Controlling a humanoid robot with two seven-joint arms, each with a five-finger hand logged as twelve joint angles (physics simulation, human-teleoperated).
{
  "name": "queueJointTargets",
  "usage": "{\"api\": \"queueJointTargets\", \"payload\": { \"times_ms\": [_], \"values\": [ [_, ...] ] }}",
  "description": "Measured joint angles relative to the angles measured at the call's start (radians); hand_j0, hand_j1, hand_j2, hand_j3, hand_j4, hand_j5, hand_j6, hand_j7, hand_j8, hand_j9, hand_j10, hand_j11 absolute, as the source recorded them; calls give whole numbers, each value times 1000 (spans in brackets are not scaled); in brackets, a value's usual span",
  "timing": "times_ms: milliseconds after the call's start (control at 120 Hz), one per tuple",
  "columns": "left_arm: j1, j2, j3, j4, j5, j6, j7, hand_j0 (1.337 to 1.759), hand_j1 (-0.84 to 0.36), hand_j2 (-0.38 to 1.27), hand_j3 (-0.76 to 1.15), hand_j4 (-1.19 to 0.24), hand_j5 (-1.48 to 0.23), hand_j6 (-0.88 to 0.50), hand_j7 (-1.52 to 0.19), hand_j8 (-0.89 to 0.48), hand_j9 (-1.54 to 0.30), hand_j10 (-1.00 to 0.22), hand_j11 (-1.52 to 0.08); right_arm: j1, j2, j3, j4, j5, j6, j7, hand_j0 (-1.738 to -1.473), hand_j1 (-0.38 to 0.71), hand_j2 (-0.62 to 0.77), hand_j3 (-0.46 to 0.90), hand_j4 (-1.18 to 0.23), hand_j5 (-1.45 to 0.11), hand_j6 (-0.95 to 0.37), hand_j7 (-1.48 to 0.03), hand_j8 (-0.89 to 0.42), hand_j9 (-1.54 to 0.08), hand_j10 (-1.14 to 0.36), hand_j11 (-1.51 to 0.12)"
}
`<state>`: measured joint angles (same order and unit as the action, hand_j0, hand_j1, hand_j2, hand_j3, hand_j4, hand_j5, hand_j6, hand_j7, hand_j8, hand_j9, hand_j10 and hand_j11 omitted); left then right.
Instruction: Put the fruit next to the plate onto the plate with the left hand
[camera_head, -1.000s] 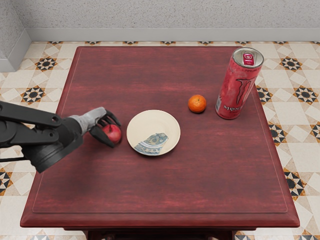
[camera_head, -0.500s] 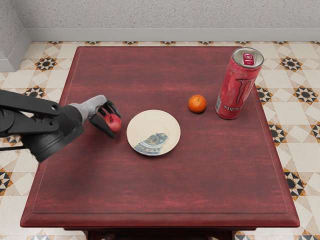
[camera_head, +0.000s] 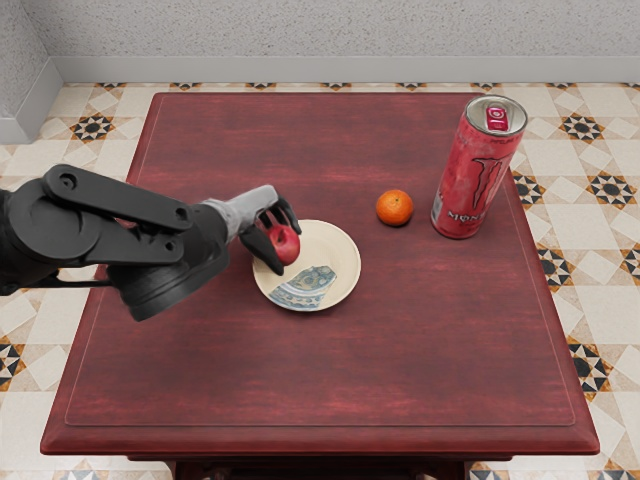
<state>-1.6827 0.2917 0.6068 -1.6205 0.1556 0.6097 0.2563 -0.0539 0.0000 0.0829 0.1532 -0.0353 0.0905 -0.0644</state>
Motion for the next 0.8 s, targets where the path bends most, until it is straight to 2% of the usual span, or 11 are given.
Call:
{"api": "queueJointTargets", "payload": {
  "times_ms": [133,333,433,617,717,800],
  "values": [
    [-14,-53,0,10,-19,0,0,1657,-282,336,0,-630,-859,-417,-837,-410,-839,-633,-838,0,0,0,0,0,0,0,-1658,-349,0,0,0,0,0,0,0,0,0,0],
    [-5,-60,4,18,-33,1,-3,1657,-260,284,0,-579,-782,-440,-767,-427,-769,-583,-769,0,0,0,0,0,0,0,-1658,-349,0,0,0,0,0,0,0,0,0,0],
    [-3,-62,7,23,-49,1,-7,1657,-168,198,0,-475,-635,-390,-626,-382,-627,-477,-628,0,0,0,0,0,0,0,-1658,-349,0,0,0,0,0,0,0,0,0,0],
    [-12,-47,7,37,-66,1,-10,1658,78,91,0,-244,-324,-209,-320,-206,-321,-245,-321,0,0,0,0,0,0,0,-1658,-349,0,0,0,0,0,0,0,0,0,0],
    [-16,46,8,42,-81,-7,-11,1658,174,57,0,-157,-208,-136,-206,-134,-206,-158,-206,0,0,0,0,0,0,0,-1658,-349,0,0,0,0,0,0,0,0,0,0],
    [-57,184,7,43,-89,-118,-10,1658,225,40,0,-111,-147,-97,-146,-96,-146,-111,-146,0,0,0,0,0,0,0,-1658,-349,0,0,0,0,0,0,0,0,0,0]
  ]
}}
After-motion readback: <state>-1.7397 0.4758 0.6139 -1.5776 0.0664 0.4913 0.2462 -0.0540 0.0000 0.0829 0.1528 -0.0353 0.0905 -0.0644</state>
